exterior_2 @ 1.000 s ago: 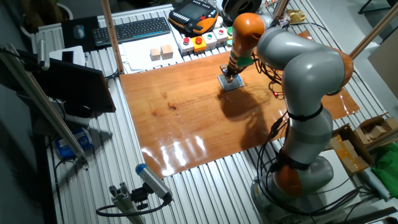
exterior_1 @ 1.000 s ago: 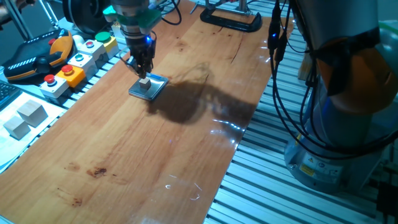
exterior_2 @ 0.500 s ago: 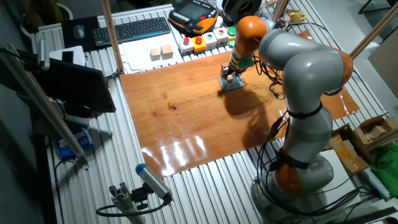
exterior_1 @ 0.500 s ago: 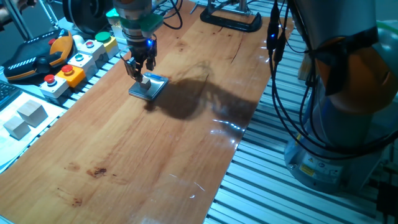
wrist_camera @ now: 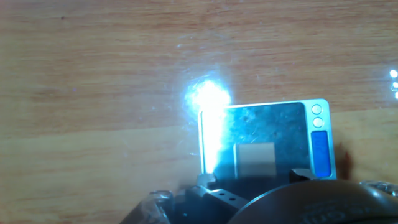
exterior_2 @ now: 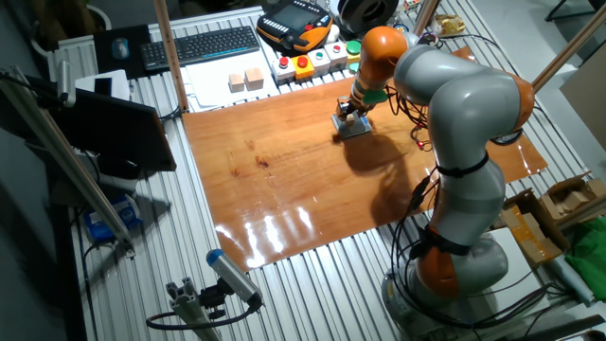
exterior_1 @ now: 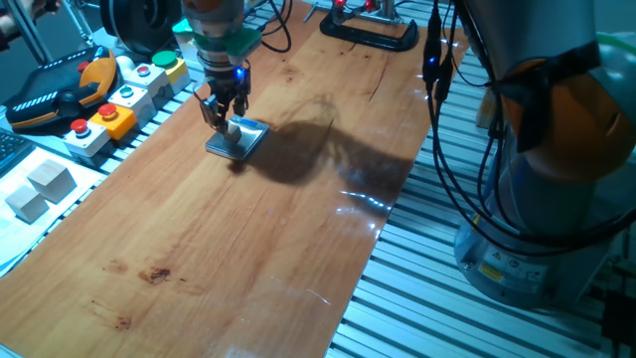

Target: Remove the object from the scale

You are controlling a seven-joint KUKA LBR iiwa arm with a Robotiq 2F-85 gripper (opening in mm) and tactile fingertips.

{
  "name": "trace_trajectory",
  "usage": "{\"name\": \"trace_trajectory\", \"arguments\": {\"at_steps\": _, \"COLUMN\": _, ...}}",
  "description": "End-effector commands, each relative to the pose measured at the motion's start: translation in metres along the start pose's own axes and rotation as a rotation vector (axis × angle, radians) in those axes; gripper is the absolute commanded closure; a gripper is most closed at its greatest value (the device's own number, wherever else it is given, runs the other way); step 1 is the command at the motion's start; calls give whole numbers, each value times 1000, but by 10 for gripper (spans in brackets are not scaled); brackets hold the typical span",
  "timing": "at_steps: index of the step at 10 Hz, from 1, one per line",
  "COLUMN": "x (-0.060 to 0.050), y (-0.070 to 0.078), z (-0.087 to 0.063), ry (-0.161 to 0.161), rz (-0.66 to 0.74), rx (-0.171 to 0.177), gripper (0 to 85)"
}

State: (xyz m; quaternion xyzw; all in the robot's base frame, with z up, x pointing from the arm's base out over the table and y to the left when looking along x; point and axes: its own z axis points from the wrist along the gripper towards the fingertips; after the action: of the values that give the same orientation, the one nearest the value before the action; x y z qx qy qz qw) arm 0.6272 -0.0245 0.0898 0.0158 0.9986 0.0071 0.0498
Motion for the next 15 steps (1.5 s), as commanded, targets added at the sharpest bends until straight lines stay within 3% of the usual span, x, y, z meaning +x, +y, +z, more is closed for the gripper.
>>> {"name": "trace_trajectory", "arguments": {"at_steps": 1, "x": -1, "y": -1, "z": 2, "ry": 0, "rz": -2, "rx": 0, "gripper": 217}}
{"name": "trace_trajectory", "arguments": {"at_steps": 11, "x": -4, "y": -8, "z": 30, "ry": 2, "rz": -17, "rx": -27, "gripper": 207}}
{"name": "trace_trajectory", "arguments": {"at_steps": 15, "x": -5, "y": -8, "z": 35, "ry": 6, "rz": -65, "rx": -23, "gripper": 237}}
